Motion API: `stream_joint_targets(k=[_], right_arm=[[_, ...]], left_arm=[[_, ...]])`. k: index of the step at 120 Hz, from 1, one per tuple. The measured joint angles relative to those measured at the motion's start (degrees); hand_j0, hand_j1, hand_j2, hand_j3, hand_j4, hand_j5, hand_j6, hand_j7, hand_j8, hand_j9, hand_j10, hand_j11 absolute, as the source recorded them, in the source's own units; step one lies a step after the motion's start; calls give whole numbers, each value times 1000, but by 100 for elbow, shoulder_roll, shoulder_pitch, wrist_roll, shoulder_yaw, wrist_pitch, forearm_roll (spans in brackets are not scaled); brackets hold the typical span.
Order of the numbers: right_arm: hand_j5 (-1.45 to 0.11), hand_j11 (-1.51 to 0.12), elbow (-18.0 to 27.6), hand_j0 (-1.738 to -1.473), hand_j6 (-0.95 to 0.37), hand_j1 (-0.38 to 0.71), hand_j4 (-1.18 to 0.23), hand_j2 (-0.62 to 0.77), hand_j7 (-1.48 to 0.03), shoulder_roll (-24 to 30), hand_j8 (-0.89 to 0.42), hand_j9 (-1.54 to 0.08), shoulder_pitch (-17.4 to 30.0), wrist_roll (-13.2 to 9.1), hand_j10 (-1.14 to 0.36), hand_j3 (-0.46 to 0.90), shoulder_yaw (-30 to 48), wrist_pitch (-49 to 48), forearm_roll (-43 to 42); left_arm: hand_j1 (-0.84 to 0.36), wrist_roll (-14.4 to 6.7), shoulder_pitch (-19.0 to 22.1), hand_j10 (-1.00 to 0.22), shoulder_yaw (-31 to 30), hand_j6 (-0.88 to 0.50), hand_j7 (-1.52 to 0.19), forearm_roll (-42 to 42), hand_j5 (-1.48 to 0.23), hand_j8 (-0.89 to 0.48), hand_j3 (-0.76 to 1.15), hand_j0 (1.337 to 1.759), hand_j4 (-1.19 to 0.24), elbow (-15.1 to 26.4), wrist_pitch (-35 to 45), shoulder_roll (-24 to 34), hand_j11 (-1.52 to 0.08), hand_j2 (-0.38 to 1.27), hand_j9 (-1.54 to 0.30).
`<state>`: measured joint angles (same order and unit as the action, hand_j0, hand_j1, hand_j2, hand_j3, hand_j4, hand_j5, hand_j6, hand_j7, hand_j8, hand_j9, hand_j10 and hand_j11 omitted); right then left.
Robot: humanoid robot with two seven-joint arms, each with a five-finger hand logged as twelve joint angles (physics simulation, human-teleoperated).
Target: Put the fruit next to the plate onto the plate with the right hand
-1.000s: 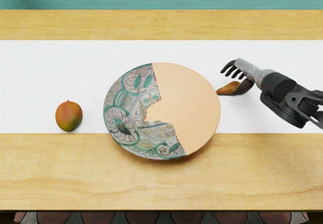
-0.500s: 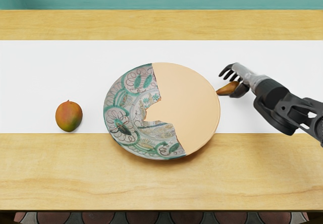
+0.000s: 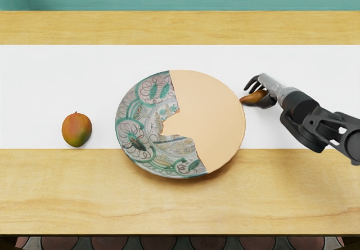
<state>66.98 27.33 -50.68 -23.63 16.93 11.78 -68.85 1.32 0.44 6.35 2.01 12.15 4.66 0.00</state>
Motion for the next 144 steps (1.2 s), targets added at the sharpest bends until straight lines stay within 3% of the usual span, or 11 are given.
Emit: stream_joint_targets(k=[27, 74, 102, 144], right_arm=[[-690, -723, -45, -1652, -478, 388, -519, -79, -680, -6, -332, -710, 21, 3, -378, 0, 30, -6, 39], [-799, -811, 198, -1656, -587, 292, -587, 104, -779, 528, -469, -800, 24, -23, -503, 0, 483, -84, 280], [-826, -839, 771, -1656, -601, 285, -614, 152, -811, 921, -486, -823, 13, -54, -516, 0, 735, -145, 587], [-840, -838, 1515, -1658, -632, 290, -629, 250, -828, 934, -504, -823, 0, -65, -533, 0, 1055, -176, 725]], left_arm=[[349, 0, 0, 0, 0, 0, 0, -1, 0, 0, 0, 1658, 0, -1, 0, 0, 0, 0, 0], [349, 0, 0, 0, -1, 0, 0, -1, 0, 0, 0, 1658, 0, -1, 0, 0, 0, 0, 0], [349, 0, 0, 0, -1, 0, 0, 0, 0, 0, 0, 1658, 0, 1, 0, 0, 0, 0, 0], [349, 0, 0, 0, -2, 0, 0, 0, 0, 0, 0, 1658, 0, -1, 0, 0, 0, 0, 0]])
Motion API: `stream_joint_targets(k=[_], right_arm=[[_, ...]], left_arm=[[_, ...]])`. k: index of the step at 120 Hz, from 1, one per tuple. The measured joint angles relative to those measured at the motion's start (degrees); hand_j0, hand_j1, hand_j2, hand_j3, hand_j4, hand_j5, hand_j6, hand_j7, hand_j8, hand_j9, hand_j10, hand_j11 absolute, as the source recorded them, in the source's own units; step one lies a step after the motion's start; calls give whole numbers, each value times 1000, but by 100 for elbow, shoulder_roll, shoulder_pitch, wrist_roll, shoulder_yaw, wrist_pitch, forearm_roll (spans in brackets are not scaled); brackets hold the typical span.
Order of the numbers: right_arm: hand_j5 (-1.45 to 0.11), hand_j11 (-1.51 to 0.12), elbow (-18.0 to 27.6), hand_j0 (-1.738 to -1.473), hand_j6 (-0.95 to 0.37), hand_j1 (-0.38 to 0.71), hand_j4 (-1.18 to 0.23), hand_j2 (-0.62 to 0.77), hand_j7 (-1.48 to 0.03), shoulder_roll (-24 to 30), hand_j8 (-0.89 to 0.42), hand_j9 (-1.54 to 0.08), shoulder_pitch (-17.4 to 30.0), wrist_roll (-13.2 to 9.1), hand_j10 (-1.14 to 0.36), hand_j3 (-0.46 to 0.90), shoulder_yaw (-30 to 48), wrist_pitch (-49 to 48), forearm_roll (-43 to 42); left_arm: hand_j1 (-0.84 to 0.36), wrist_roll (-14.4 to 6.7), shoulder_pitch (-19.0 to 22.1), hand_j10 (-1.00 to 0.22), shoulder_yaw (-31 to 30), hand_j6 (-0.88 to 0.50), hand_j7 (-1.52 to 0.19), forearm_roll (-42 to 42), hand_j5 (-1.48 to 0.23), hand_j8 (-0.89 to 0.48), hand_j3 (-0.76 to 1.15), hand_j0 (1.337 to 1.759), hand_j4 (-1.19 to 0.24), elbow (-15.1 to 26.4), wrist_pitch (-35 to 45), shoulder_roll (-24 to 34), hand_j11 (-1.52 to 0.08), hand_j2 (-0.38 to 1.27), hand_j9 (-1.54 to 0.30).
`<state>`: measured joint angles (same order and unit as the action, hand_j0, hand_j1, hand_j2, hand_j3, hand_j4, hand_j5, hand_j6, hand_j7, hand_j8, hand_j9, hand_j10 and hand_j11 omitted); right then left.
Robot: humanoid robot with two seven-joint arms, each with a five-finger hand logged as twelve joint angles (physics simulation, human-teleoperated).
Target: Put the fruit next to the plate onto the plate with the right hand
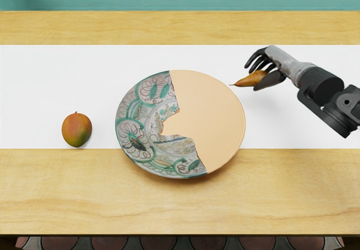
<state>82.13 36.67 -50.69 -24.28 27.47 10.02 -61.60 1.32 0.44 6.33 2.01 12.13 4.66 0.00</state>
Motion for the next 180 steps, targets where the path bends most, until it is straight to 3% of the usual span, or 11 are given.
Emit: stream_joint_targets(k=[34, 58, 120, 139, 151, 167, 180], right_arm=[[-876, -871, 485, -1658, -668, 332, -666, 412, -870, -19, -511, -862, -1, -5, -552, 0, 184, -25, 79], [-919, -914, 725, -1658, -699, 340, -694, 410, -910, -30, -483, -903, -2, -5, -533, 0, 248, -113, 211], [-955, -937, 773, -1658, -721, 365, -712, 474, -938, -1009, -463, -934, 152, 37, -516, 0, 163, -224, 240], [-964, -932, 769, -1658, -721, 399, -708, 579, -938, -1139, -482, -941, 276, 65, -524, 0, 39, -233, 243], [-935, -912, 769, -1658, -707, 398, -699, 567, -919, -1161, -502, -918, 300, 71, -530, 0, -14, -230, 236], [-527, -515, 757, -1658, -399, 76, -395, 294, -519, -1187, -293, -518, 300, 62, -308, 0, 70, -136, 225], [-319, -311, 772, -1658, -242, -92, -239, 173, -314, -1086, -179, -314, 272, -6, -188, 0, 262, -329, 228]], left_arm=[[349, 0, 0, 0, 0, 0, 0, 0, 0, 0, 0, 1658, 0, 0, 0, 0, 0, 0, 0], [349, 0, 0, 0, 0, 0, 0, -1, 0, 0, 0, 1658, 0, 0, 0, 0, 0, 0, 0], [349, 0, 5, 0, -1, 0, 0, 0, 0, 0, 0, 1658, 0, 0, 0, 0, 0, 0, 0], [349, 0, 0, 0, -1, 0, 0, 0, 0, 0, 0, 1658, 0, 0, 0, 0, 0, 0, 0], [349, 0, 4, 0, -1, 0, 0, 0, 0, 0, 0, 1658, 0, 0, 0, 0, 0, 0, 0], [349, 0, 9, 0, 0, 0, 0, 0, 0, 0, 0, 1658, 0, 0, 0, 0, 0, 0, 0], [349, 0, 10, 0, -1, 0, 0, -4, 0, 0, 0, 1658, 0, 0, 0, 0, 0, 0, 0]])
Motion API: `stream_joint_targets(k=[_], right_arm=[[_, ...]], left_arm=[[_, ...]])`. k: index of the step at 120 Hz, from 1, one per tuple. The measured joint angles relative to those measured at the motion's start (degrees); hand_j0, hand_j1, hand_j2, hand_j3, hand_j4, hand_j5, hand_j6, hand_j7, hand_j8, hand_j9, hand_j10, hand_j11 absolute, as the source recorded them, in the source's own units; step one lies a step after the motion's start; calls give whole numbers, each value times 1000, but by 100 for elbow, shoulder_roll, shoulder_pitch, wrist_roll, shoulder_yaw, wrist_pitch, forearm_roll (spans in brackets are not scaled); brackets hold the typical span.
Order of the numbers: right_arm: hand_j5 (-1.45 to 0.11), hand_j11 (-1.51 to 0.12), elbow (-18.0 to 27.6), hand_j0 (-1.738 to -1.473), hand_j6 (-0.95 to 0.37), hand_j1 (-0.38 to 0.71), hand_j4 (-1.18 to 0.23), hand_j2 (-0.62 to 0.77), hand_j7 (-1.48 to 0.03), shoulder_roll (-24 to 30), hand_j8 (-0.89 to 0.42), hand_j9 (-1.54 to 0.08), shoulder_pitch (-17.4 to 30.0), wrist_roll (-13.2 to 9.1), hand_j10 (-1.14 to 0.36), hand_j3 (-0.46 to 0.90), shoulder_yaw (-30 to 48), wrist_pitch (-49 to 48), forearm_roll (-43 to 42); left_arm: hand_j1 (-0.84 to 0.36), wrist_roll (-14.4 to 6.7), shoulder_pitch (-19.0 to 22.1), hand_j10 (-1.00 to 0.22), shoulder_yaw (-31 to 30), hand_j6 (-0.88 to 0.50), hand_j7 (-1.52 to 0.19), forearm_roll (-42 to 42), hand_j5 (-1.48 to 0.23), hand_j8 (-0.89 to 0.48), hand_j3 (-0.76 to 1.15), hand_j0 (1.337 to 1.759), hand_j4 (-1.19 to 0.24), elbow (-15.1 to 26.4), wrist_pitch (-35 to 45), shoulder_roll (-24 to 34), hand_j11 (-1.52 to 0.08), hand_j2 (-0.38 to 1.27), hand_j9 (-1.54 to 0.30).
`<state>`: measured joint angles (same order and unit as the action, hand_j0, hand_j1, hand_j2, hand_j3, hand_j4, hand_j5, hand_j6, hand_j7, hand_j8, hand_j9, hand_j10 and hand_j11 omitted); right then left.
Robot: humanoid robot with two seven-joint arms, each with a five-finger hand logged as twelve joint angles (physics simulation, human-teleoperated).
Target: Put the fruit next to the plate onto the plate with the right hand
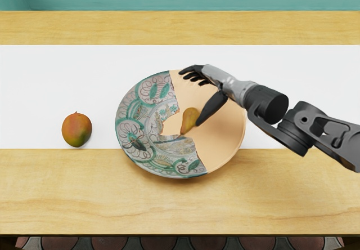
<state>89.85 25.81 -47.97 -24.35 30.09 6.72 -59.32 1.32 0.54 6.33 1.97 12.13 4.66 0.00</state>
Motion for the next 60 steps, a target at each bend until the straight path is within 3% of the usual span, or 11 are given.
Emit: stream_joint_targets(k=[10, 21, 33, 45, 60], right_arm=[[-218, -214, -1, -1658, -167, -172, -165, 114, -215, 161, -125, -215, 18, -144, -130, 0, 534, -796, 427], [-146, -143, -58, -1658, -112, -230, -111, 72, -144, 846, -86, -144, 44, -226, -89, 0, 1064, -2082, 1745], [-97, -95, -441, -1658, -75, -270, -73, 43, -95, 1425, -58, -95, 221, -236, -60, 0, 1414, -3335, 3135], [-66, -65, -975, -1658, -52, -294, -51, 26, -65, 1665, -41, -65, 793, -231, -42, 0, 2127, -3852, 4027], [-45, -44, -1530, -1658, -34, -312, -34, 13, -44, 1776, -29, -44, 1340, -231, -29, 0, 2840, -4077, 4453]], left_arm=[[349, 0, 50, 0, -4, 0, 0, -1, 0, 0, 0, 1658, 0, 0, 0, 0, 0, 0, 0], [349, 0, 52, 0, -7, 0, 0, -1, 0, 0, 0, 1658, 0, 0, 0, 0, 0, 0, 0], [349, -2, 52, 0, -7, 0, 0, 19, 0, 0, 0, 1658, 0, 0, 0, 0, 0, 0, 0], [349, -6, 52, 0, -8, 0, 0, 23, 0, 0, 0, 1658, 0, 1, 0, 0, 0, 0, 0], [349, -8, 52, 0, -9, 0, 0, 13, 0, 0, 0, 1658, 0, 1, 0, 0, 0, 0, 0]])
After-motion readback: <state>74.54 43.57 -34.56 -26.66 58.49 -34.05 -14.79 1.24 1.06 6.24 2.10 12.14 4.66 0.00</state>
